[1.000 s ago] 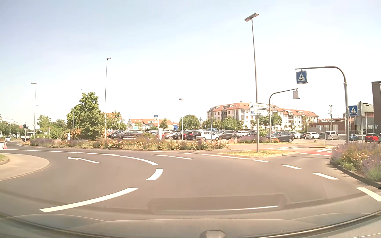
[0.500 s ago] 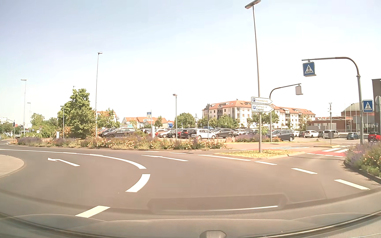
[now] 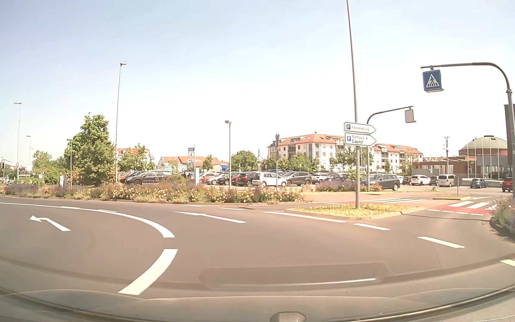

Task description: Follow the waypoints while adhering to traffic rules and regulations

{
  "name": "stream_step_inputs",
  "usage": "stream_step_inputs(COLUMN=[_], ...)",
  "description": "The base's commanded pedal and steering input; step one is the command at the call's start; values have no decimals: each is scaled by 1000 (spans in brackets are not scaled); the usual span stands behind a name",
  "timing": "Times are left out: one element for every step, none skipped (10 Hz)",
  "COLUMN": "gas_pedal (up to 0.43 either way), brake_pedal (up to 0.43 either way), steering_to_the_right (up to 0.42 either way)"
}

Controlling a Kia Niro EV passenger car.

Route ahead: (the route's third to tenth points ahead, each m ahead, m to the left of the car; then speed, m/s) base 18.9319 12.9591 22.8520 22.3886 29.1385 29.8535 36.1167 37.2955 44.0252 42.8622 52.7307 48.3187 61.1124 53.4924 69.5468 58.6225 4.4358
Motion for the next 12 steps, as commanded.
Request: stream_step_inputs(gas_pedal=[0, 0, 8, 8, 8, 8, 8, 8, 8, 8, 8, 8], brake_pedal=[0, 0, 0, 0, 0, 0, 0, 0, 0, 0, 0, 0], steering_to_the_right=[26, 23, 21, 20, 17, 11, 1, -10, -25, -45, -64, -98])
